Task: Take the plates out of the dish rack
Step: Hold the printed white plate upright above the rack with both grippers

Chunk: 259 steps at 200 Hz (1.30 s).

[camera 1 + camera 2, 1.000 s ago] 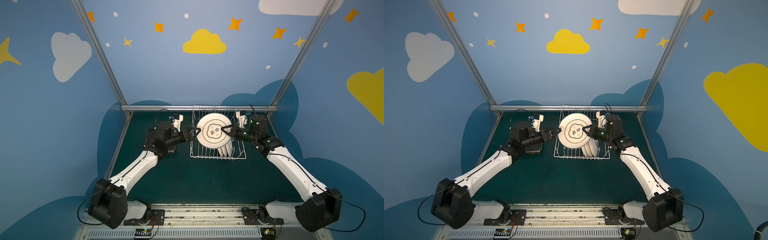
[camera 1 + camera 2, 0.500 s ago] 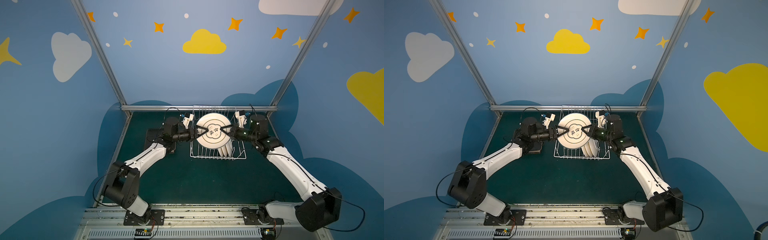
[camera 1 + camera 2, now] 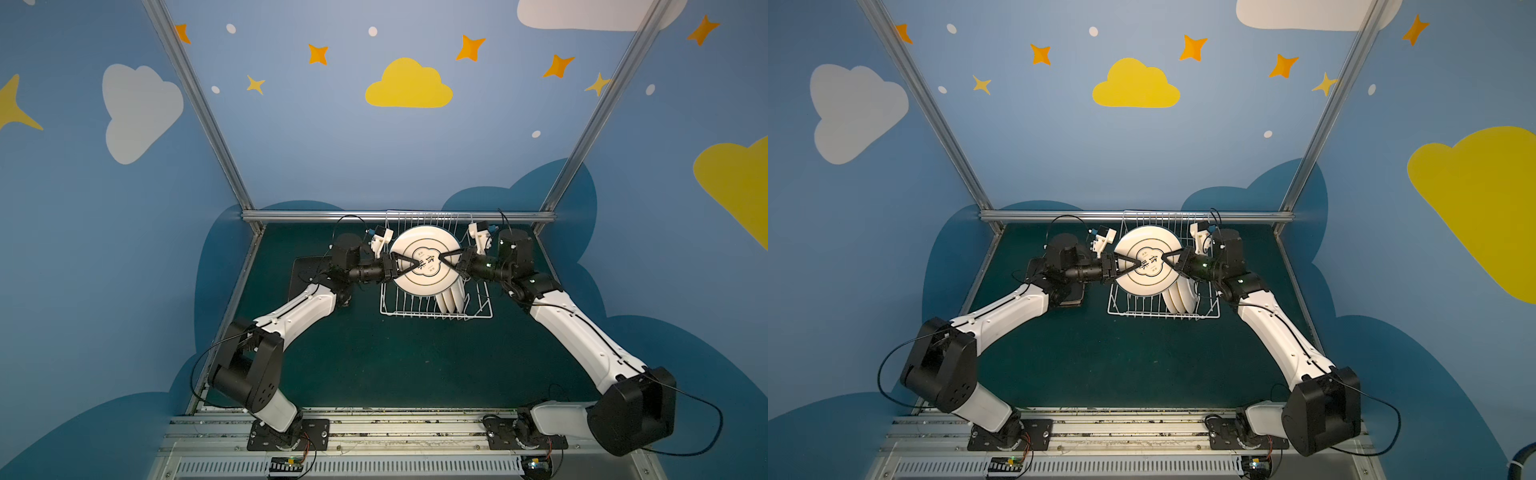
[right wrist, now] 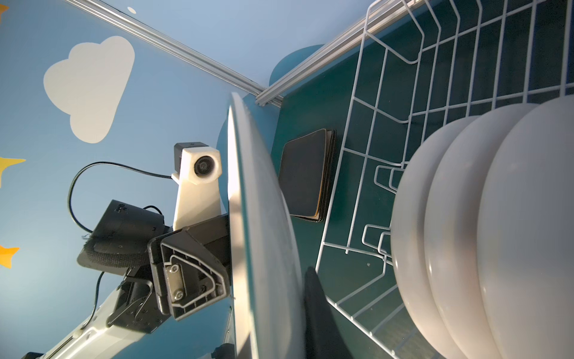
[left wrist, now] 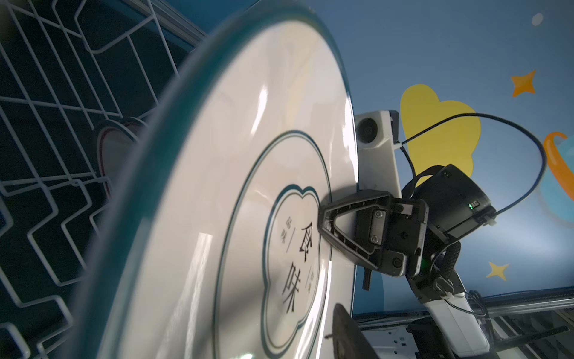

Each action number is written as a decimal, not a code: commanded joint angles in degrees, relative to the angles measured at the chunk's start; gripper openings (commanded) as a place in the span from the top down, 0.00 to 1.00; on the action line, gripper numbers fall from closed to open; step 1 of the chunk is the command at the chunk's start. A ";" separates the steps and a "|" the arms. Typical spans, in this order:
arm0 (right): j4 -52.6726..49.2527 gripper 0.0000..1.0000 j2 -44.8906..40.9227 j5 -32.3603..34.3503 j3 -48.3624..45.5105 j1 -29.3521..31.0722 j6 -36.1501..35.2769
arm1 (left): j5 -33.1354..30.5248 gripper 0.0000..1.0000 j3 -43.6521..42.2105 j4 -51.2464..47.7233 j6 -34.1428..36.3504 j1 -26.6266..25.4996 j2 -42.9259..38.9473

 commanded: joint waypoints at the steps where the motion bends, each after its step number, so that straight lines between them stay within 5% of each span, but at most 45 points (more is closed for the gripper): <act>1: 3.57 1.00 0.18 -1.52 -0.36 -0.38 0.55 | 2.12 0.56 2.17 0.57 0.40 -0.14 0.51; 64: 3.88 1.00 -0.02 -2.01 -1.16 -0.74 0.92 | 1.35 0.90 2.18 -0.53 -0.03 -0.17 0.17; 94: 3.28 1.00 0.17 -1.54 -1.23 -0.99 0.97 | 0.23 0.97 2.18 -1.52 0.15 -0.04 -0.19; 185: 1.86 0.42 -0.28 -0.96 -0.89 -1.07 -1.09 | -0.20 0.97 1.78 -2.41 -0.40 0.80 -1.45; 259: -6.31 0.16 -3.93 3.96 1.13 -0.98 -10.60 | -0.65 0.97 0.35 -11.08 2.99 2.61 -7.10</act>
